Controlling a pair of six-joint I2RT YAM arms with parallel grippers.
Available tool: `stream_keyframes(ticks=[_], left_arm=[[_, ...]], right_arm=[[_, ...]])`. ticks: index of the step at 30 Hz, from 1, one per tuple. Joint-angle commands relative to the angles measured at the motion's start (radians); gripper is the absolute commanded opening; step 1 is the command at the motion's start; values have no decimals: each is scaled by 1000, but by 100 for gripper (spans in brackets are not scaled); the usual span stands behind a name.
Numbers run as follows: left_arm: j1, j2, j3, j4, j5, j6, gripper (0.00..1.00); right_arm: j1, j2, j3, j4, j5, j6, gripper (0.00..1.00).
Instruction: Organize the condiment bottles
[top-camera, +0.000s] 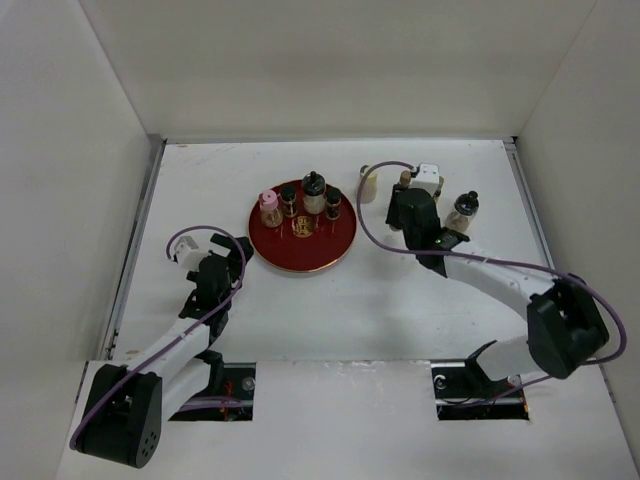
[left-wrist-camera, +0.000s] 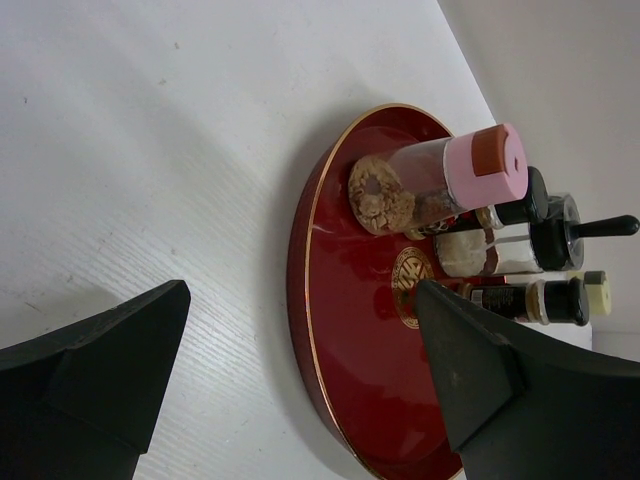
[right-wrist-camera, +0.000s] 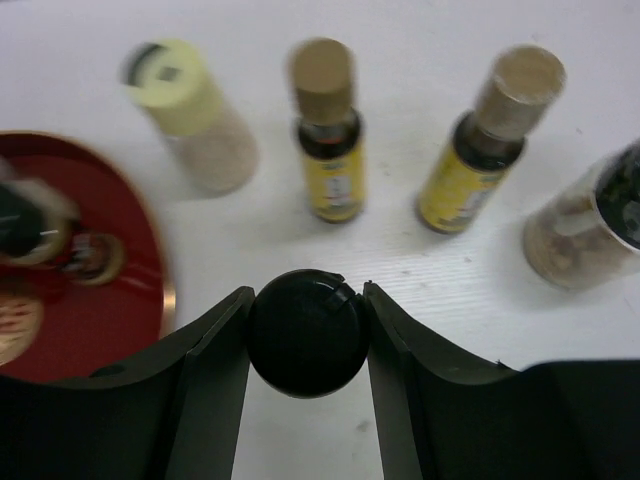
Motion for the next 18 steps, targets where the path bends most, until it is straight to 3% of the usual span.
stream_keyframes(ticks=[1, 7, 18], left_arm=[[-6, 0, 12, 48, -13, 7, 100], [1, -27, 4, 44, -16, 11, 100], [73, -96, -30, 6, -4, -42, 100]], right_arm=[[96, -78, 49, 21, 2, -12, 44], [234, 42, 181, 58, -101, 26, 44], [398, 461, 564, 125, -214, 23, 44]])
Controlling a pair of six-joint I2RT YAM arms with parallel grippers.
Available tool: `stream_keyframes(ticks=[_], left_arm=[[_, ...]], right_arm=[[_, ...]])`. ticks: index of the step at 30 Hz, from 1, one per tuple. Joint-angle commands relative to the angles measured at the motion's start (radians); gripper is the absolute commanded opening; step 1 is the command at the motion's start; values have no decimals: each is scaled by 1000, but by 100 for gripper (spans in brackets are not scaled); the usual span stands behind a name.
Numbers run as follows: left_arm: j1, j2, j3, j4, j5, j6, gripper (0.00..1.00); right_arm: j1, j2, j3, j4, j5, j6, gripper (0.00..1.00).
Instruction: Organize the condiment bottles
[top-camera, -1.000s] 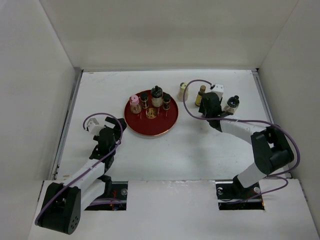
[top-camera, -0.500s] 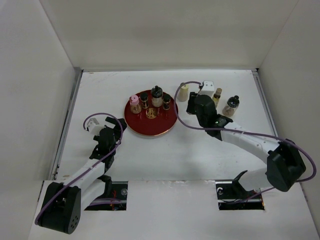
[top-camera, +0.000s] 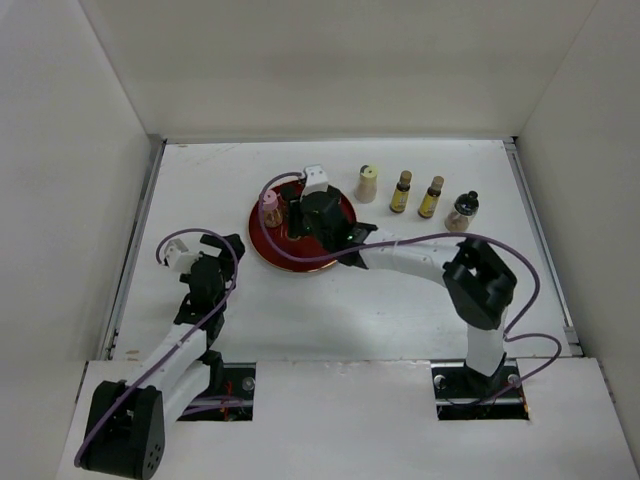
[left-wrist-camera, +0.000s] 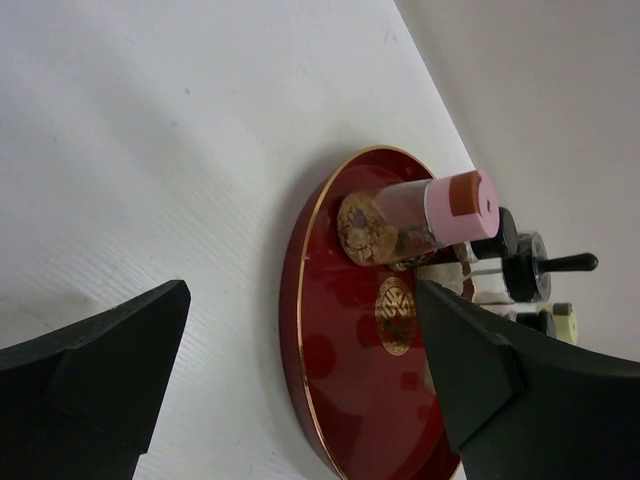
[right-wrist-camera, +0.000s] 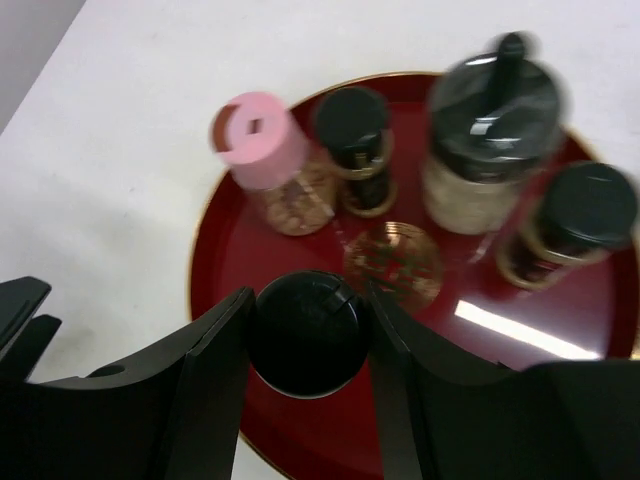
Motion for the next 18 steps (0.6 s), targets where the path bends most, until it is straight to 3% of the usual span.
stream_keyframes(ticks=[1, 13, 18], left_arm=[[29, -29, -19, -3, -8, -39, 100], [59, 10, -16, -31, -5, -100, 100], [57, 0, -16, -31, -5, -93, 100]], right_arm=[[31, 63, 116, 67, -44, -3, 44], [99, 257, 262, 67, -36, -42, 45], [120, 301, 286, 61, -15, -61, 52]])
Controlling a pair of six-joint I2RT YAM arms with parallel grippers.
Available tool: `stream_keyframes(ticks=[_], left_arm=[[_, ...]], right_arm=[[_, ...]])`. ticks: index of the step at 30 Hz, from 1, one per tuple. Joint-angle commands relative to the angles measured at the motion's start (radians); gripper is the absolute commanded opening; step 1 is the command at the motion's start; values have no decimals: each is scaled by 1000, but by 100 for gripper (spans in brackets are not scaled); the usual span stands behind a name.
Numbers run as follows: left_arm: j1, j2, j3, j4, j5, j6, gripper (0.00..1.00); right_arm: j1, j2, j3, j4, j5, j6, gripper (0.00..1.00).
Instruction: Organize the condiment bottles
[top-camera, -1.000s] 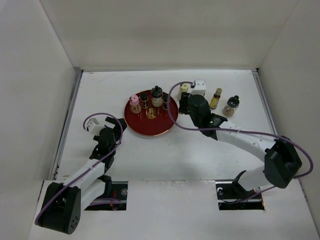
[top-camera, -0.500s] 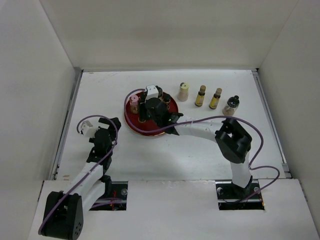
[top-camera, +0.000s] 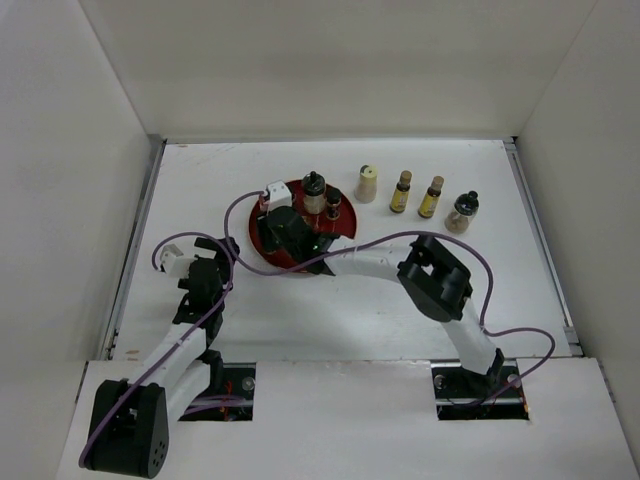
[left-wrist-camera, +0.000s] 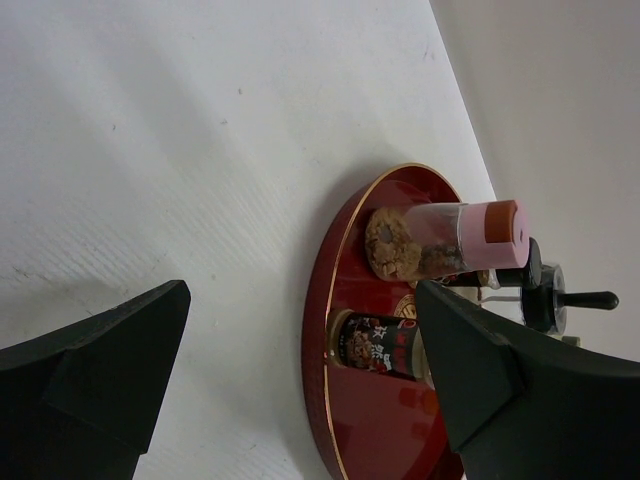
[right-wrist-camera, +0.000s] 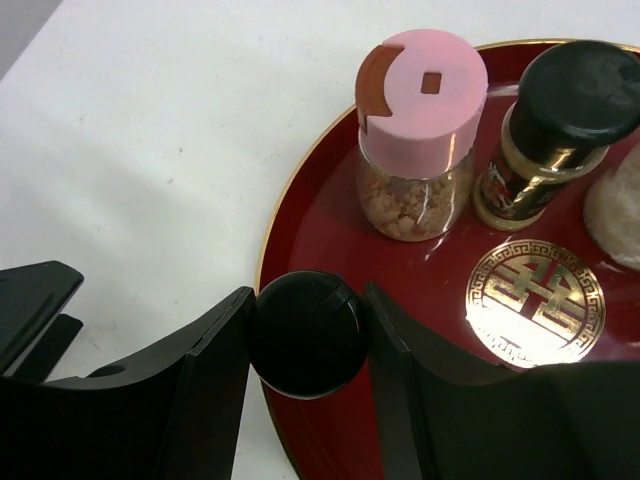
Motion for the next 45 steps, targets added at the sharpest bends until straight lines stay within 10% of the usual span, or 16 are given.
stream_keyframes(ticks=[1, 13, 17, 24, 35, 45], left_arm=[[4, 0, -9, 24, -2, -12, 100], [10, -21, -7, 22, 15, -3, 100], [8, -6, -6, 22, 21, -3, 100], [1, 11, 5, 24, 24, 6, 100], [-4, 9, 5, 31, 18, 12, 100], [-6, 39, 10, 37, 31, 12, 100]], right_arm=[[25, 11, 51, 46, 15, -22, 55], [16, -225, -63, 55, 6, -8, 91], [-53, -372, -174, 68, 1, -13, 90], [-317, -426, -264, 55, 9, 3, 43], [-516, -184, -49, -65, 70, -46, 84], [-532, -76, 29, -92, 7, -48, 76]])
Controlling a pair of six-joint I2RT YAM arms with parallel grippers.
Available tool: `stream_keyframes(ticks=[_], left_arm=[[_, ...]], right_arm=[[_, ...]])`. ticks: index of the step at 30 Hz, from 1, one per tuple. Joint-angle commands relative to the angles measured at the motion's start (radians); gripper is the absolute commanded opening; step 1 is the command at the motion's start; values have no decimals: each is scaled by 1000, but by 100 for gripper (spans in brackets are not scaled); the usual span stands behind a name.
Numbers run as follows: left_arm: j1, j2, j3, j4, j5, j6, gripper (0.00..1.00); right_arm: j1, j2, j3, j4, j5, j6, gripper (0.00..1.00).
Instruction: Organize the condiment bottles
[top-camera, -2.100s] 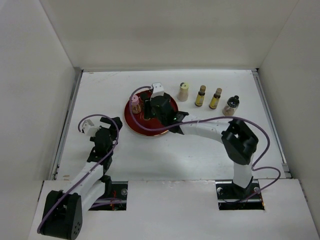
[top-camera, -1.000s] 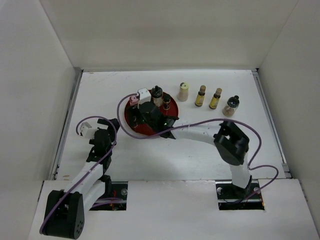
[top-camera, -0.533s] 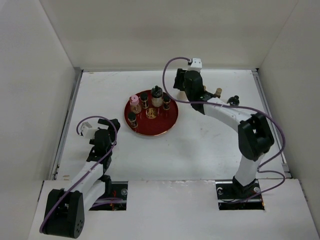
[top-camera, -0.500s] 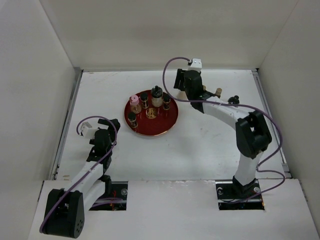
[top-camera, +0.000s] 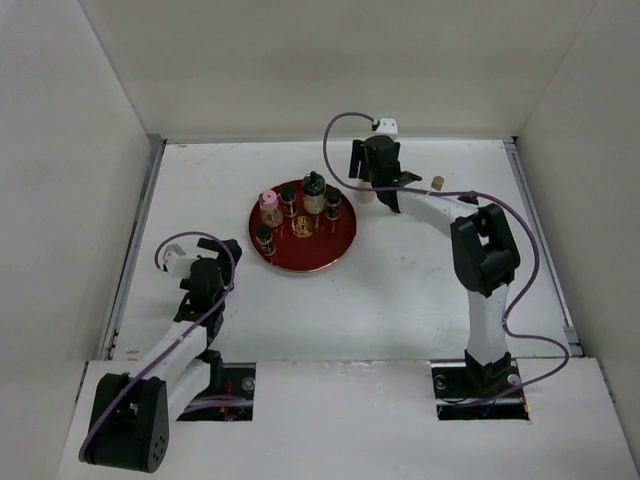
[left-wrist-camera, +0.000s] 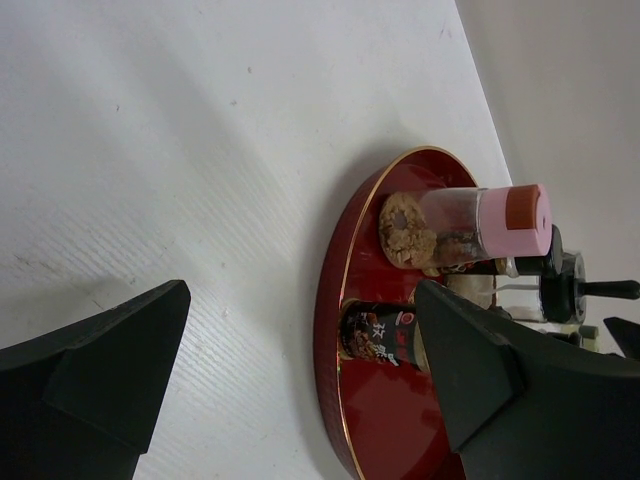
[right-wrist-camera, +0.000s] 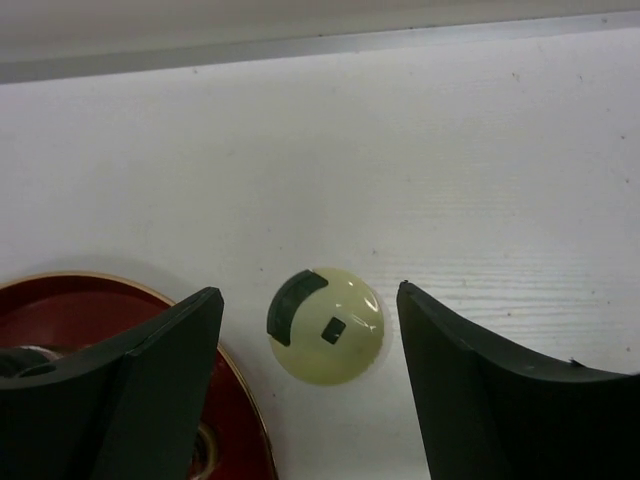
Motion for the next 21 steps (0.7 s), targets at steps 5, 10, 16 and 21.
stream_keyframes(ticks=[5, 10, 16, 21], left_arm=[[-2, -8, 8, 37, 2, 12, 100], [-3, -9, 10, 37, 9, 12, 100], [-3, -2, 11, 40, 13, 12, 100], [-2, 1, 10, 40, 13, 13, 100]], right_arm=[[-1, 41, 68, 1, 1, -9, 76], [-1, 52, 60, -8, 24, -13, 80], [5, 9, 30, 43, 27, -15, 47], [34, -170, -68, 139, 46, -26, 45]])
